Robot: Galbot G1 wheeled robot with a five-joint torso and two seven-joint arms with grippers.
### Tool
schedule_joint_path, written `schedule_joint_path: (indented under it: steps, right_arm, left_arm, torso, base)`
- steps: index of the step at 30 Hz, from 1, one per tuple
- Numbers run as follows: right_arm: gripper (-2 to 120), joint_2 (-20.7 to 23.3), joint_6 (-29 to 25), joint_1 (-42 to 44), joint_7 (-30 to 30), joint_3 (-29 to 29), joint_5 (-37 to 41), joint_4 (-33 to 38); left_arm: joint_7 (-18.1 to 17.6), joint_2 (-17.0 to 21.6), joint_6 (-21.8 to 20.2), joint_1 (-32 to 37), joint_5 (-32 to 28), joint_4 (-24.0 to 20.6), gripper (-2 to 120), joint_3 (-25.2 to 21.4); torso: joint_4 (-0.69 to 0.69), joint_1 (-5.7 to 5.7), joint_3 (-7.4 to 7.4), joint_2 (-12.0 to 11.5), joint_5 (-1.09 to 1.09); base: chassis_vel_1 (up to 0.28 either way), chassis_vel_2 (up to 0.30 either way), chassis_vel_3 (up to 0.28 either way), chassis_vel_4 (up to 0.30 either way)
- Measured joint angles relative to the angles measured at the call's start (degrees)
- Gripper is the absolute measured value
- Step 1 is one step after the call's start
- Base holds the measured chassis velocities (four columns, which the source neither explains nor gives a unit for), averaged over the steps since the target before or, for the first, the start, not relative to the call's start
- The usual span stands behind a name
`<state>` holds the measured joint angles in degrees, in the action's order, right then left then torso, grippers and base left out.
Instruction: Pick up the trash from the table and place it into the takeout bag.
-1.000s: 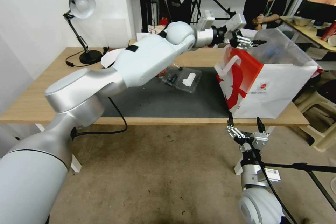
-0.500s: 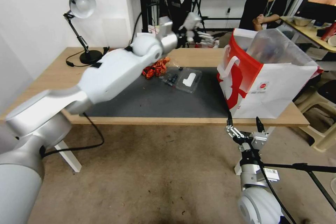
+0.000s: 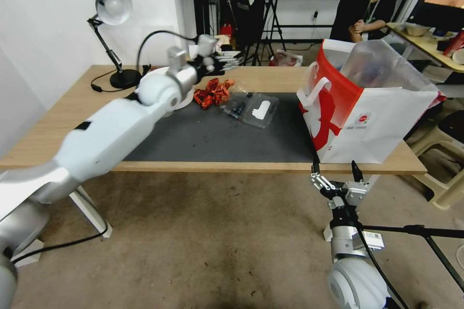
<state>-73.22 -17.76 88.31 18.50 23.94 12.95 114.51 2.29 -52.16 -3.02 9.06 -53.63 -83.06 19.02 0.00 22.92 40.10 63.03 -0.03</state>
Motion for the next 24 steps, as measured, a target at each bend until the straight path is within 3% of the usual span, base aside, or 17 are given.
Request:
schedule_joint_path:
  steps: [5, 7, 10, 17, 24]
  right_arm:
    - [100, 0.1, 0.0, -0.3, -0.1, -0.4, -0.1, -0.1]
    - [100, 0.1, 0.0, -0.4, -0.1, -0.4, -0.1, -0.2]
    - [100, 0.4, 0.0, -0.7, -0.2, -0.8, -0.2, -0.4]
    - [100, 0.5, 0.1, -0.9, -0.2, -1.1, -0.4, -0.7]
    - [100, 0.5, 0.1, -0.8, -0.2, -1.0, -0.5, -0.7]
  left_arm:
    - [-1.8, 3.8, -0.9, 10.6, 2.5, -5.7, 100, -9.3]
    - [-2.2, 4.2, -1.0, 12.2, 2.8, -6.5, 100, -10.4]
    - [-3.7, 6.1, -1.3, 20.8, 4.8, -10.6, 100, -16.1]
    - [-6.0, 7.2, -0.6, 32.5, 7.8, -15.6, 100, -24.8]
    - [-7.3, 6.5, 1.7, 40.3, 11.5, -17.8, 100, -29.9]
  torso:
    - [0.00, 0.00, 0.00, 0.0, 0.01]
    - [0.01, 0.00, 0.00, 0.0, 0.00]
    - [0.00, 0.00, 0.00, 0.0, 0.02]
    - [0.00, -0.01, 0.00, 0.0, 0.03]
    - [-0.01, -0.01, 0.00, 0.0, 0.00]
  base:
    - [0.000, 0.000, 0.000, 0.000]
    - [0.000, 0.000, 0.000, 0.000]
    - [0.000, 0.000, 0.000, 0.000]
    - [0.000, 0.000, 0.000, 0.000]
    - [0.000, 0.000, 0.000, 0.000]
